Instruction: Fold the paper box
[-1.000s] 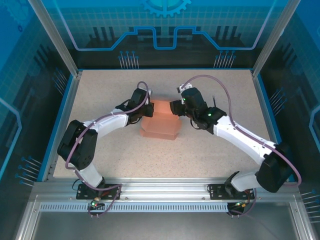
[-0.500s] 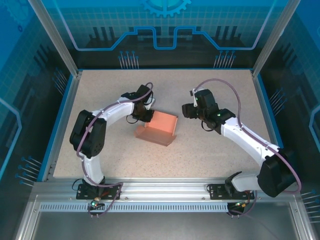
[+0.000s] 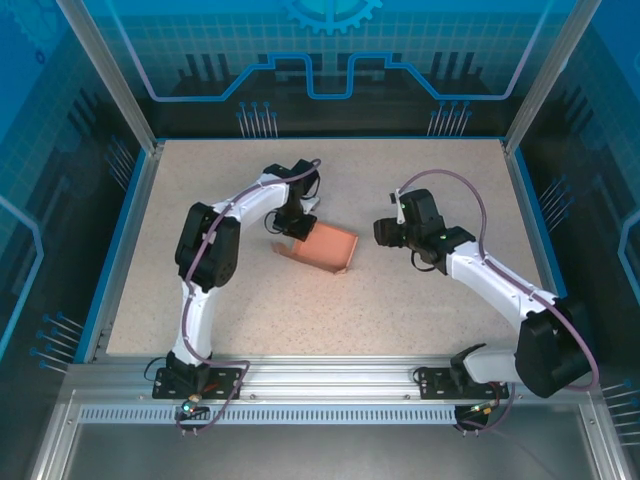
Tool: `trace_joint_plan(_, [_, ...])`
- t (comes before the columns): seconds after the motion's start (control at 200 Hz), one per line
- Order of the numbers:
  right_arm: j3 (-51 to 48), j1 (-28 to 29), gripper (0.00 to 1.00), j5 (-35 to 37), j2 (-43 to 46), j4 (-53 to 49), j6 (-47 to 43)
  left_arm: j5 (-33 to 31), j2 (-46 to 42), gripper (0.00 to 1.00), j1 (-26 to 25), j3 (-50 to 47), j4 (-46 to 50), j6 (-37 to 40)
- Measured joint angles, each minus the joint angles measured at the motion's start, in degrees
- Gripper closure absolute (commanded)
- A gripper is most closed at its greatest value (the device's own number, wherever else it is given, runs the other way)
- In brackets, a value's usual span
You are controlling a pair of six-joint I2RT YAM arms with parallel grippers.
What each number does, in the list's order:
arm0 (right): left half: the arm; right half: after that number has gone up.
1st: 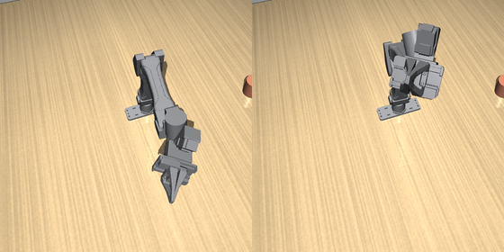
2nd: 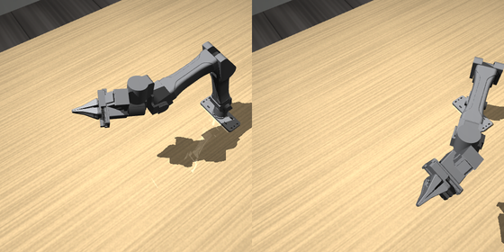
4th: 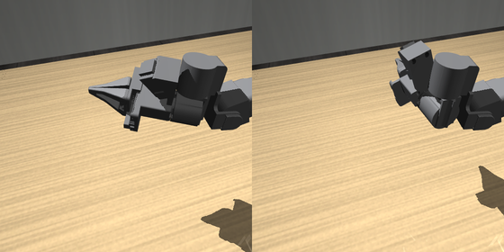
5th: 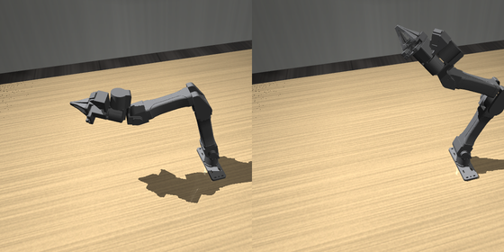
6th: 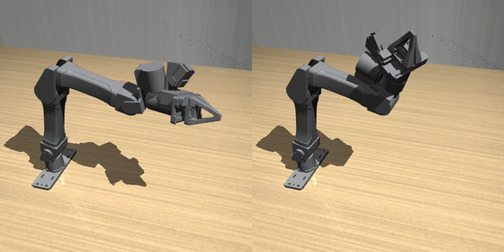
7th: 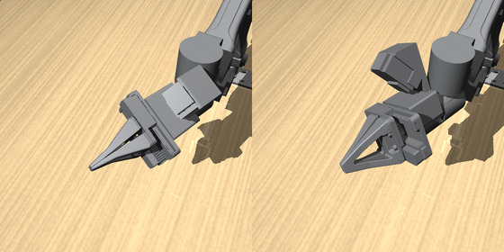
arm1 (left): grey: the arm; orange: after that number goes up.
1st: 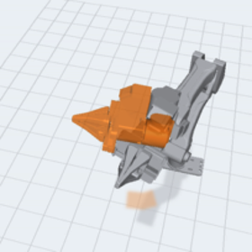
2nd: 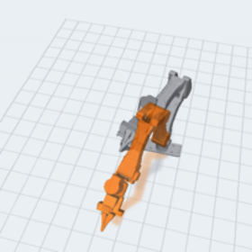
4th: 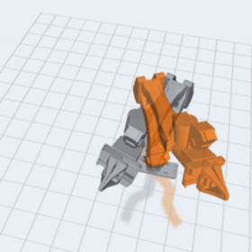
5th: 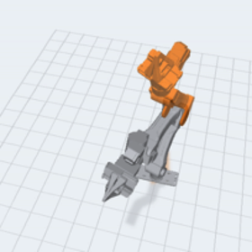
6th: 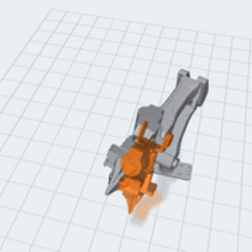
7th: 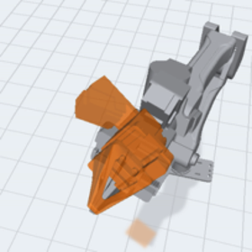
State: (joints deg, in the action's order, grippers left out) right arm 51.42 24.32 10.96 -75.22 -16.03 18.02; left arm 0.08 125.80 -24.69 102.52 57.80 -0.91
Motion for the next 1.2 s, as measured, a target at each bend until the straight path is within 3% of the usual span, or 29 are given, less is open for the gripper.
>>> trace_joint_plan(0.28, [-2.3, -1.2, 0.35, -1.2, 0.7, 1.1, 0.2, -0.2, 8.0, 0.79, -0.5, 7.3, 3.3, -0.2])
trace_joint_plan(0.77, [-3.2, -2.3, 0.35, -1.1, 2.2, 0.9, 0.2, 0.0, 12.6, 0.79, -1.9, 15.9, 5.2, 1.7])
trace_joint_plan(1.201, [-3.2, -5.5, 0.33, -3.1, 2.9, -1.2, -0.5, 4.6, 19.8, 0.44, -5.2, 32.0, 6.1, 6.1])
